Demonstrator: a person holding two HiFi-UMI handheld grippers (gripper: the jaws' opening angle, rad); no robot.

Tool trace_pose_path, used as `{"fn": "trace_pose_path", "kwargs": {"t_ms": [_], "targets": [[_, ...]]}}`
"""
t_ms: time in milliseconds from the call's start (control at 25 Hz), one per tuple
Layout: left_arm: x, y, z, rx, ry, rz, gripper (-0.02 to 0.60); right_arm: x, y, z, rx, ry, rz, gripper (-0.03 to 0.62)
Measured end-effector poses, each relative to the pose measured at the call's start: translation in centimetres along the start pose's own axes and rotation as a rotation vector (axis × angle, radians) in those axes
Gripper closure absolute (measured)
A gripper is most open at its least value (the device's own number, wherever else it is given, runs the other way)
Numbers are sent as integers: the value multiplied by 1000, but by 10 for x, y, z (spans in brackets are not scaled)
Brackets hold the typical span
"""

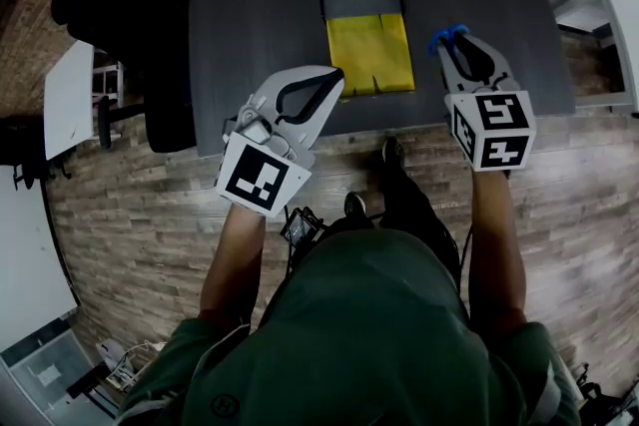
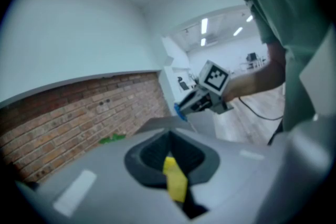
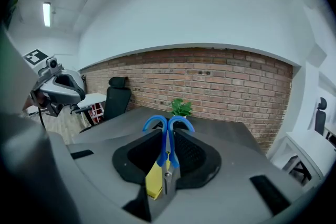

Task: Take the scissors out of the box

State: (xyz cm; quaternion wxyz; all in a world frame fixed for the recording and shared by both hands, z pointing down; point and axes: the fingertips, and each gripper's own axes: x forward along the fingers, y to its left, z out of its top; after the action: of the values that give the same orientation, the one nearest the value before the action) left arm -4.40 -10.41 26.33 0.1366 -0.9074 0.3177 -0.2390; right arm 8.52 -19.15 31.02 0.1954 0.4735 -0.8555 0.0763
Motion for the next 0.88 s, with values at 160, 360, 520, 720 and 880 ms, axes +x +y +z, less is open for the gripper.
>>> {"fn": "trace_pose_path", "kwargs": {"t_ms": [160,360,520,720,880], "targets": [[8,-5,5,6,-9,-19,581,-11,-11,-8,13,4,-22,517],[22,-11,10,16,-14,-54,581,-20,-23,-17,35,11,-47,517],[33,-15,13,18,-21,-79,581,-24,-33,-26,55,18,-62,517],[50,-22,12,8,-17,-108,581,-28,-47,-41,79,35,-82,517],[61,-28,11,8,-15,-132,581,-29,-55,-53,98,51,-92,517]]}}
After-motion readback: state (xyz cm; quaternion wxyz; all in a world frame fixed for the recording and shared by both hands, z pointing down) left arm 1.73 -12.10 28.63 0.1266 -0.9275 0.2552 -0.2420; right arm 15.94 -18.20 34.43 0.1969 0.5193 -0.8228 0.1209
